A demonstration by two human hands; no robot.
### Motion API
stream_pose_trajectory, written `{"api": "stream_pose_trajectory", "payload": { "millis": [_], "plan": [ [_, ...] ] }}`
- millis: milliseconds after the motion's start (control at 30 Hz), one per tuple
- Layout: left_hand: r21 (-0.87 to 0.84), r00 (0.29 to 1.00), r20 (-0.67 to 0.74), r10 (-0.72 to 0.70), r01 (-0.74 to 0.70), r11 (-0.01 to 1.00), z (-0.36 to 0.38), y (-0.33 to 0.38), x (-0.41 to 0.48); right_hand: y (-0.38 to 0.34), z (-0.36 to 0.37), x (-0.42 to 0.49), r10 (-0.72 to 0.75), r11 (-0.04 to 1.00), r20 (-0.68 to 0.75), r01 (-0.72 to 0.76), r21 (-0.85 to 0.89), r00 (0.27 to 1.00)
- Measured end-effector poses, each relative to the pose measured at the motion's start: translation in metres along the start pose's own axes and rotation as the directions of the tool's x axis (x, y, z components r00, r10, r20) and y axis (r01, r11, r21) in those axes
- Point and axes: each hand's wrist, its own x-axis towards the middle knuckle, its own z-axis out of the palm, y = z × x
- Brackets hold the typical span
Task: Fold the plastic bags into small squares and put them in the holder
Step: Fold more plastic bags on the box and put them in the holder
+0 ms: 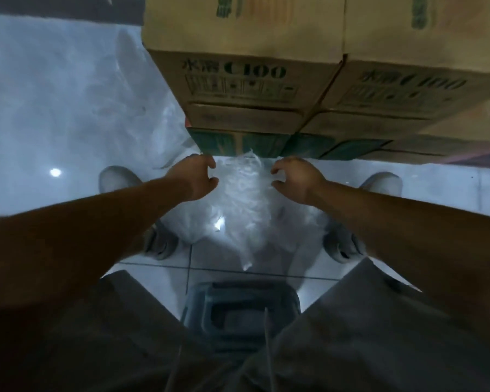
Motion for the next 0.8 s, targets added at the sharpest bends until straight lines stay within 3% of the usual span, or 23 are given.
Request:
{"api": "stream_pose_trajectory", "payload": {
  "millis": [200,333,433,600,800],
  "plan": [
    [-0.139,0.998,0.012,-0.064,0.065,0.988,0.027,0.006,0.023,-0.006,0.025,0.033,0.072,0.987,-0.102,-0.056,0.15,0.992],
    [0.0,0.999,0.025,-0.047,0.047,0.999,0.046,0.001,0.029,-0.001,0.037,0.042,0.03,0.991,-0.146,-0.01,0.136,0.989],
    [0.08,0.999,-0.03,-0.013,0.015,0.997,0.052,-0.003,0.03,0.003,0.037,0.04,0.021,0.975,-0.165,0.017,0.223,0.986],
    [-0.043,0.995,-0.058,0.085,-0.087,0.995,0.023,-0.001,0.023,-0.001,0.015,0.027,0.058,0.916,-0.2,0.028,0.4,0.978],
    [-0.135,0.975,-0.12,0.188,-0.204,0.97,-0.044,0.02,-0.006,-0.022,-0.049,-0.016,-0.05,0.919,-0.143,0.102,0.381,0.988]
  ]
}}
